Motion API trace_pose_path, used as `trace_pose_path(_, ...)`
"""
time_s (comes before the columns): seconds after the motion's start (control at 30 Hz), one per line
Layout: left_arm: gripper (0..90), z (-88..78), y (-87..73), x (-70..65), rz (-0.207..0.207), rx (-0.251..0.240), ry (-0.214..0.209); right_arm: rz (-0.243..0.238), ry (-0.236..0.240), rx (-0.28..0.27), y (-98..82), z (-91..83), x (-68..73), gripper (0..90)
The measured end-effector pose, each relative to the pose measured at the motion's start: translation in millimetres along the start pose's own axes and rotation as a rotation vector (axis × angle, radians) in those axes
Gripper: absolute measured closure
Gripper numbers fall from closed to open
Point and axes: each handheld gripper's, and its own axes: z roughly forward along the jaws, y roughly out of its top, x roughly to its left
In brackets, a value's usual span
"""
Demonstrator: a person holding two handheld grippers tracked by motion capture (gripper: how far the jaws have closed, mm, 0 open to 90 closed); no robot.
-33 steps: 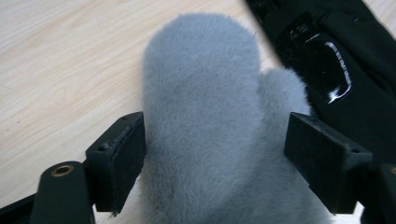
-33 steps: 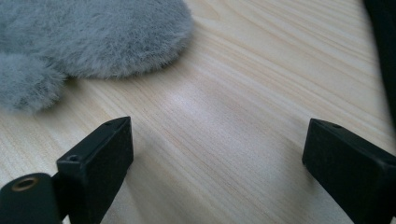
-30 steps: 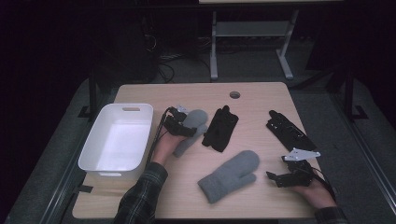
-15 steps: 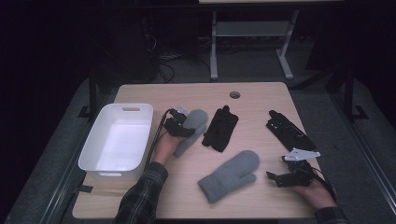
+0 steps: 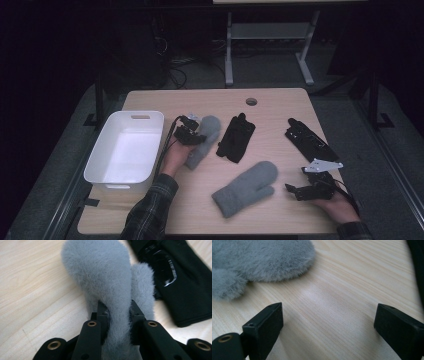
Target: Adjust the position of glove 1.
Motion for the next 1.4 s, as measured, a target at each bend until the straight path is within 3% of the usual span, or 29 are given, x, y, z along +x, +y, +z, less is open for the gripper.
trace_pose_path(0.37,75.7,-25.7,6.7,-11.4,-0.005,0.006,-0.069,0.000,0.000,0.000,0.0,0.0,0.0,8.6)
trace_pose_path(0.43,75.8,-31.1,7.9,-13.2,-0.025,-0.004,-0.096,0.000,0.000,0.000,0.0,0.0,0.0,8.6)
trace_pose_path(0.73,75.8,-58.8,11.6,-26.9,-0.034,-0.048,-0.177,0.000,0.000,0.000,0.0,0.0,0.0,8.6)
trace_pose_path(1.07,75.8,-84.8,13.1,-47.7,0.013,-0.083,-0.265,0.000,0.000,0.000,0.0,0.0,0.0,8.6)
trace_pose_path(1.4,75.8,-92.1,17.1,-77.9,0.052,-0.067,-0.330,-0.001,-0.001,-0.001,0.2,0.2,-0.1,8.6)
